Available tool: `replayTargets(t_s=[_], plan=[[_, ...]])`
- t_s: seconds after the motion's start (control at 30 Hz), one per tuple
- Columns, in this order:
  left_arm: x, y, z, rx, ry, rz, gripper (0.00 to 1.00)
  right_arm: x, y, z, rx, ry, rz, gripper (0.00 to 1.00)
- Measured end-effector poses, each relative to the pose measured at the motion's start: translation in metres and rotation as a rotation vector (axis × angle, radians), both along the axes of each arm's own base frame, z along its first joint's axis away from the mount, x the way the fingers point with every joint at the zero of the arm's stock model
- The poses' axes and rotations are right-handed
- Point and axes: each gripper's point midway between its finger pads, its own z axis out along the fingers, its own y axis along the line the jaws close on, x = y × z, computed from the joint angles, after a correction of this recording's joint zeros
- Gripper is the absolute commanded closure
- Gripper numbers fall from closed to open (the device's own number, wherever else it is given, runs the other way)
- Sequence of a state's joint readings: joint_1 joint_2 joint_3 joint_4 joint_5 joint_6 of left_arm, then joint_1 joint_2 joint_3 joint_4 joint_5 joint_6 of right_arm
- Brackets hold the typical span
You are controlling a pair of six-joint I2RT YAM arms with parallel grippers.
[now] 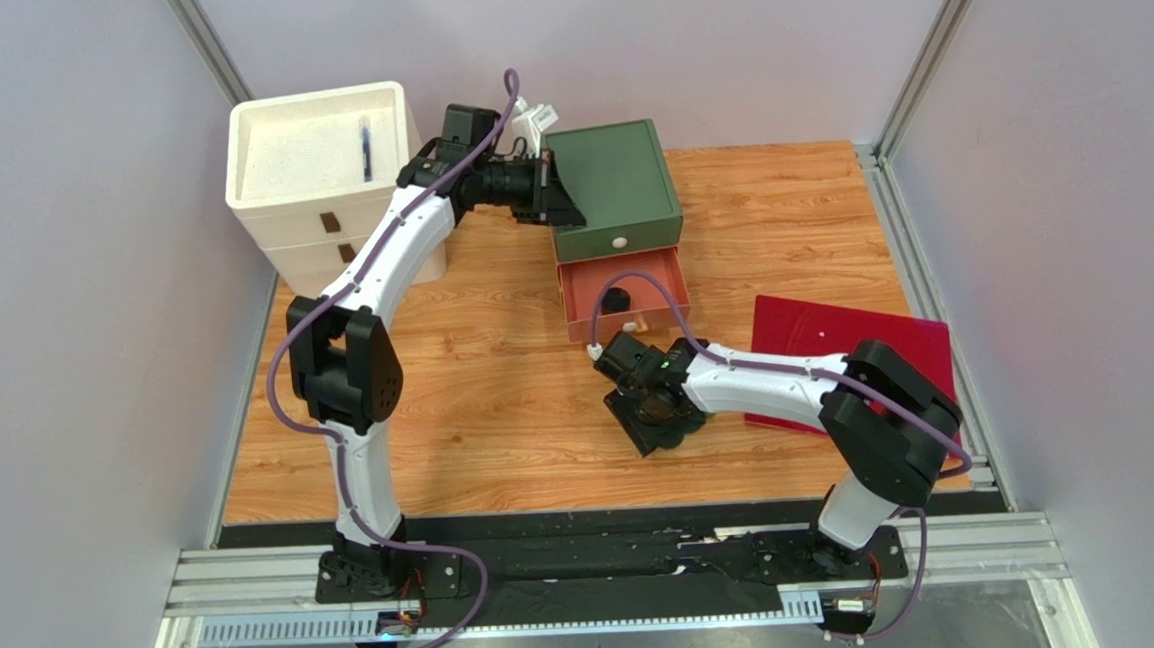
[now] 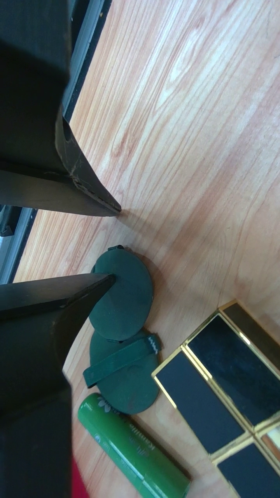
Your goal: Organize the makeup
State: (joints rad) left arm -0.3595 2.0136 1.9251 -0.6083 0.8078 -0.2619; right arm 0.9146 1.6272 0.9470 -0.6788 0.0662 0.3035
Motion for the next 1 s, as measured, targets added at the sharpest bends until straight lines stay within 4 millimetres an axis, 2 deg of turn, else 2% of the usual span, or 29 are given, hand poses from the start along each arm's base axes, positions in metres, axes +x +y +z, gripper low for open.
replayTargets(t_s=[0.33,0.53,0.63,0.7,0.73,0.83,1.0], plan=[[0.0,0.0,0.0,-0.001,-0.002,-0.001,1.0,0.006,-0.017,0.003,-0.095,-0.041,-0.02,0.52],[0.0,0.0,0.0,-0.001,-0.003,-0.001,1.0,0.011,-0.018,-0.001,-0.141,-0.038,-0.006,0.53],[0.0,0.0,0.0,0.0,-0.004,-0.002,1.0,0.011,-0.018,-0.003,-0.146,-0.027,0.002,0.62],[0.0,0.0,0.0,0.0,-0.004,-0.002,1.0,0.011,-0.016,-0.003,-0.144,-0.012,0.013,0.77],[0.0,0.0,0.0,0.0,-0.004,-0.003,1.0,0.012,-0.016,-0.004,-0.145,-0.008,0.016,0.88],[0.0,0.0,0.0,0.001,-0.005,-0.004,1.0,0.014,-0.019,-0.004,-0.146,0.0,0.022,1.0],[0.0,0.0,0.0,0.001,-0.008,-0.008,1.0,0.014,-0.019,-0.003,-0.133,0.018,0.03,1.0]])
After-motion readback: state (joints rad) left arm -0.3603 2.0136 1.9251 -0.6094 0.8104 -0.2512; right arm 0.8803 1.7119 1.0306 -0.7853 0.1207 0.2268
